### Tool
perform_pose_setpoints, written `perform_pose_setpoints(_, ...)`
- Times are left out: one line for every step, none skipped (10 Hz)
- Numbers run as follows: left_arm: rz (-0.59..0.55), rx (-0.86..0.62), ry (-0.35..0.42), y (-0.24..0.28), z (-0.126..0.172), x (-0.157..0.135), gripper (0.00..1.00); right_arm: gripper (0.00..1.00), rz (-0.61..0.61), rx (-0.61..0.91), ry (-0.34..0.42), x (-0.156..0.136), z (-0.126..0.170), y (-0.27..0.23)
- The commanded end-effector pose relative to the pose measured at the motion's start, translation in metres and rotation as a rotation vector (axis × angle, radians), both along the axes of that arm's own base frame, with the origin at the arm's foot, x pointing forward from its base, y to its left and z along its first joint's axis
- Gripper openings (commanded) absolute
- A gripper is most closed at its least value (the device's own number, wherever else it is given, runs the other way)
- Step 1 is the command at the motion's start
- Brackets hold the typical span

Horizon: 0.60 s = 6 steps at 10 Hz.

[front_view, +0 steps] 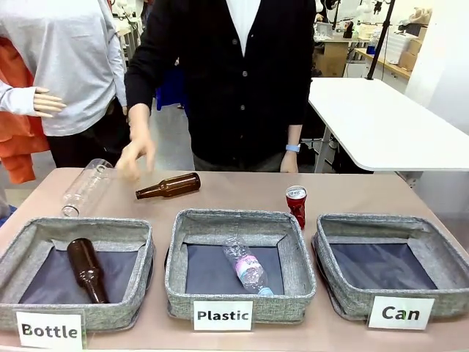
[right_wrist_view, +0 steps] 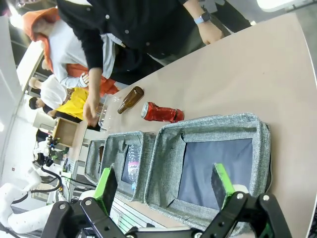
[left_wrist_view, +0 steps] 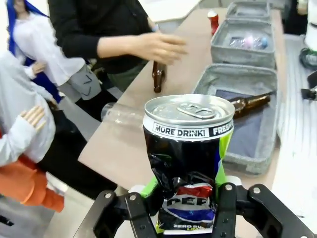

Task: Sort the can waste into the basket.
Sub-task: Pick up the can waste from the table and place it in the right Fabric basket.

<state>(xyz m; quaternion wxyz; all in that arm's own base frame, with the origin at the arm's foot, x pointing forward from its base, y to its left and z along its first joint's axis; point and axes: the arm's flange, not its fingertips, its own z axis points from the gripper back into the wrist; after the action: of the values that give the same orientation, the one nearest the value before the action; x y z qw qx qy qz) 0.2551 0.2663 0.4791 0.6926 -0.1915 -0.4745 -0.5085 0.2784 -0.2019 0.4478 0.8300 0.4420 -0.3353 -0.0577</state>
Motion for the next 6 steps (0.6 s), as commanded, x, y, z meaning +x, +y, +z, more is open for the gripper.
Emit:
perform_pose_setpoints(-0.011, 0.031, 0.063, -0.058, 0.033, 0.024, 0.00, 1.00, 0.002, 0.010, -0.042, 0.003, 0.000, -0.001)
perform_pose_setpoints(-0.016, 0.093, 0.134, -0.111, 0.041, 0.050, 0.00, 1.00, 0.002, 0.010, -0.042, 0.003, 0.000, -0.001)
perform_pose_setpoints(-0.044, 0.135, 0.168, -0.172, 0.046, 0.081, 0.00, 1.00, 0.002, 0.010, -0.042, 0.003, 0.000, -0.001)
perform_pose_setpoints(-0.122, 0.130, 0.163, -0.221, 0.046, 0.105, 0.00, 1.00, 0.002, 0.010, -0.042, 0.003, 0.000, -0.001)
perform_pose_setpoints(-0.143, 0.131, 0.137, -0.266, 0.045, 0.128, 0.00, 1.00, 0.002, 0.010, -0.042, 0.003, 0.000, -0.001)
perform_pose_setpoints(-0.195, 0.122, 0.157, -0.311, 0.046, 0.147, 0.00, 1.00, 0.002, 0.010, -0.042, 0.003, 0.000, -0.001)
